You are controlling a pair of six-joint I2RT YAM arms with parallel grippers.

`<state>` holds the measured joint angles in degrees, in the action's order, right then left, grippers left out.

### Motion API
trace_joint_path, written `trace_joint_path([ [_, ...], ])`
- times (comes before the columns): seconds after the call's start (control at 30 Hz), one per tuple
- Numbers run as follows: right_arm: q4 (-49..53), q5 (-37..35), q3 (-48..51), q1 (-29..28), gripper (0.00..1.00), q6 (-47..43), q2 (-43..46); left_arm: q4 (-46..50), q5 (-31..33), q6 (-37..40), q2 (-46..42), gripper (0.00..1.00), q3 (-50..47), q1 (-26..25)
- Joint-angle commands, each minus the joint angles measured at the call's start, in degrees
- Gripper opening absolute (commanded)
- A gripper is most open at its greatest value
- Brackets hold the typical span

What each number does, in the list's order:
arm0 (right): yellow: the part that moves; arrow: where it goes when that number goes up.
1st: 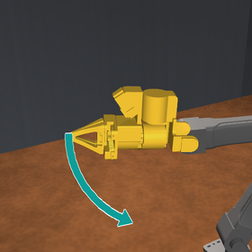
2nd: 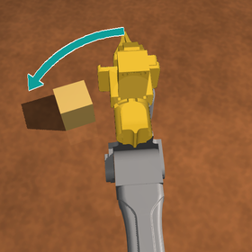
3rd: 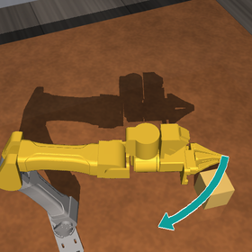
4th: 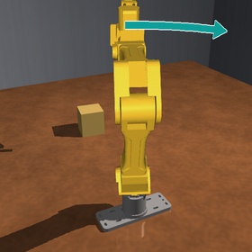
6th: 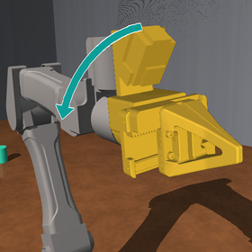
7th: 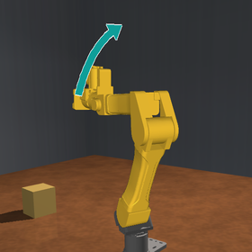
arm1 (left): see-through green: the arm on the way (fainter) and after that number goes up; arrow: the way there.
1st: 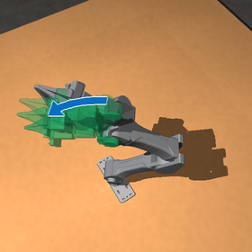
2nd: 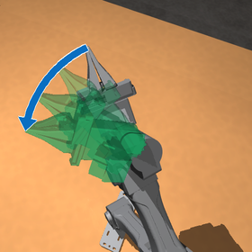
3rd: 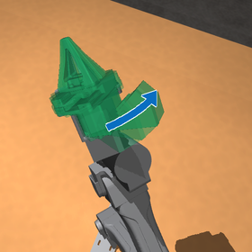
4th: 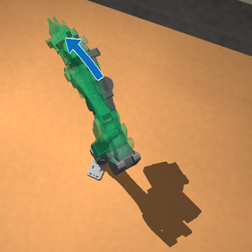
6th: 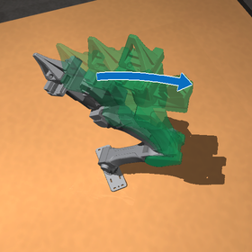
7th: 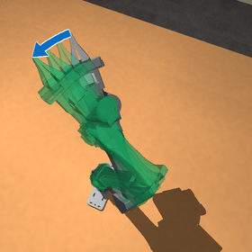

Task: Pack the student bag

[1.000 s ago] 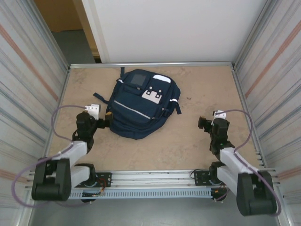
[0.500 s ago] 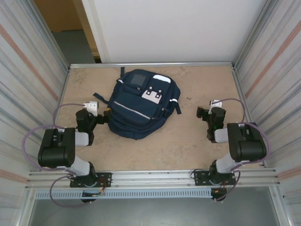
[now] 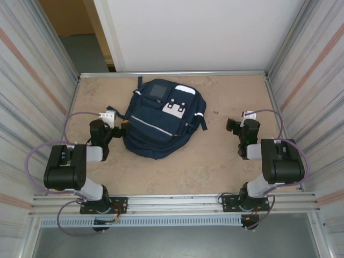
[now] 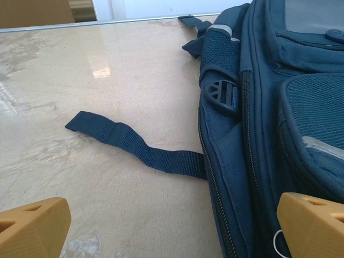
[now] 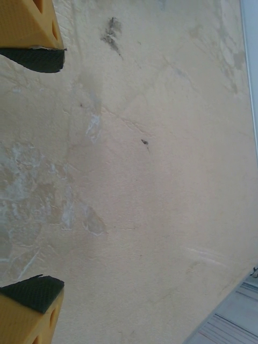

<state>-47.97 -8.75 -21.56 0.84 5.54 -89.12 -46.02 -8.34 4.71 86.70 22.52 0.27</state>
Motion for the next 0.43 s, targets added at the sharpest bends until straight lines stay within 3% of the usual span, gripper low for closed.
trace_joint_path([
  [0.0, 0.33, 0.85, -1.07, 0.03, 0.99, 0.62, 0.73, 0.98, 1.22, -0.31, 0.00, 0.99, 1.21, -0.01],
  [0.4, 1.21, 4.52, -1.46, 0.74, 0.99, 0.12, 0.75, 0.99, 1.27, -0.32, -0.06, 0.99, 1.18, 0.07],
])
